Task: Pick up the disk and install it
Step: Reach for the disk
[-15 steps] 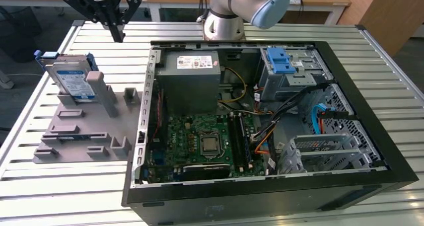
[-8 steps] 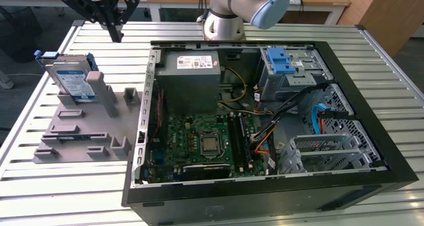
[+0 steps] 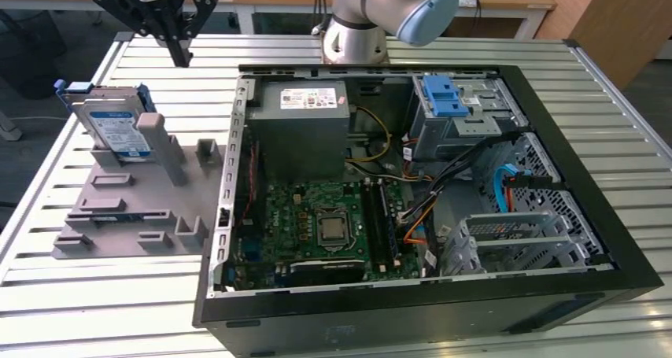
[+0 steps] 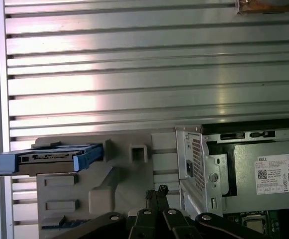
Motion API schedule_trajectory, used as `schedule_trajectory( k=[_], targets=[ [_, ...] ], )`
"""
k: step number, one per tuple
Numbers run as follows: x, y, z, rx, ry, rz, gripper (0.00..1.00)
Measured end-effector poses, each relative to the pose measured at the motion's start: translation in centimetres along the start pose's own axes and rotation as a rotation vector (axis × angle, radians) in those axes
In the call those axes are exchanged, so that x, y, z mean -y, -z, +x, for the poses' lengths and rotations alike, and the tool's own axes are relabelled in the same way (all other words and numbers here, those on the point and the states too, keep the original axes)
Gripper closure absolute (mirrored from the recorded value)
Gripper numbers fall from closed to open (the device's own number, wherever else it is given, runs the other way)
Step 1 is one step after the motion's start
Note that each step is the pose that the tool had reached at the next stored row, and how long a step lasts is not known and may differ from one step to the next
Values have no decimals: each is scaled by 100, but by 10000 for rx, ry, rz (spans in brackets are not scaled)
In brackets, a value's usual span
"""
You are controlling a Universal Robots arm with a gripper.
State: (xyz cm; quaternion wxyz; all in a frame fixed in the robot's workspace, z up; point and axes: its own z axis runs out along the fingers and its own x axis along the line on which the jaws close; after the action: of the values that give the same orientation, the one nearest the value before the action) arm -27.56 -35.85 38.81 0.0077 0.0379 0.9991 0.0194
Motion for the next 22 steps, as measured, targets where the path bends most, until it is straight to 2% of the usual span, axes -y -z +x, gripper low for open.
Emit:
schedule_trajectory(
  k=[22],
  targets=[
    [5, 1, 101, 0, 0, 0, 89]
  ],
)
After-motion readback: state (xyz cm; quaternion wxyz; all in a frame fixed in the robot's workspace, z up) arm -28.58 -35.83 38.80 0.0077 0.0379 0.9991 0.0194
